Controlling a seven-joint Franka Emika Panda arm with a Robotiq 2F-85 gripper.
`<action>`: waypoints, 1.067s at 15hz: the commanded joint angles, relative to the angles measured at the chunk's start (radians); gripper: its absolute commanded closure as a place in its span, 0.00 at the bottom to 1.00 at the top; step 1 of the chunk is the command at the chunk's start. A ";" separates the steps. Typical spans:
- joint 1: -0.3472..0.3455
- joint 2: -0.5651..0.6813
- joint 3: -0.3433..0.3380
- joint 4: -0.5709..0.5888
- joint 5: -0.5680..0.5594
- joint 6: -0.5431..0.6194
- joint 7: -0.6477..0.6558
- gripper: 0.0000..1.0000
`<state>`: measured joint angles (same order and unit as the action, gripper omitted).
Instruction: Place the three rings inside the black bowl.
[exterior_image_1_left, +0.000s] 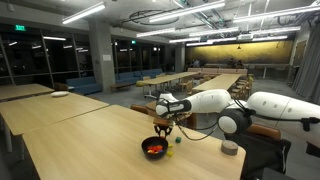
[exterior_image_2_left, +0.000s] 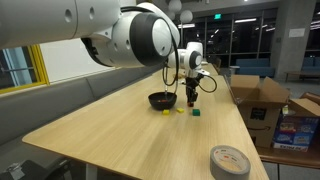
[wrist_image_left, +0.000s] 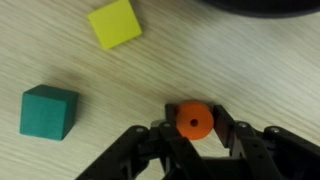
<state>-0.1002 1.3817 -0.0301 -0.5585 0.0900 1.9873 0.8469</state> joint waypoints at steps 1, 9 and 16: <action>0.032 -0.007 0.014 0.041 -0.005 -0.021 -0.031 0.81; 0.076 -0.045 -0.003 0.074 -0.021 -0.013 -0.046 0.81; 0.124 -0.033 -0.008 0.185 -0.040 -0.078 -0.096 0.82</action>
<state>0.0046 1.3237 -0.0298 -0.4837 0.0639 1.9868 0.7774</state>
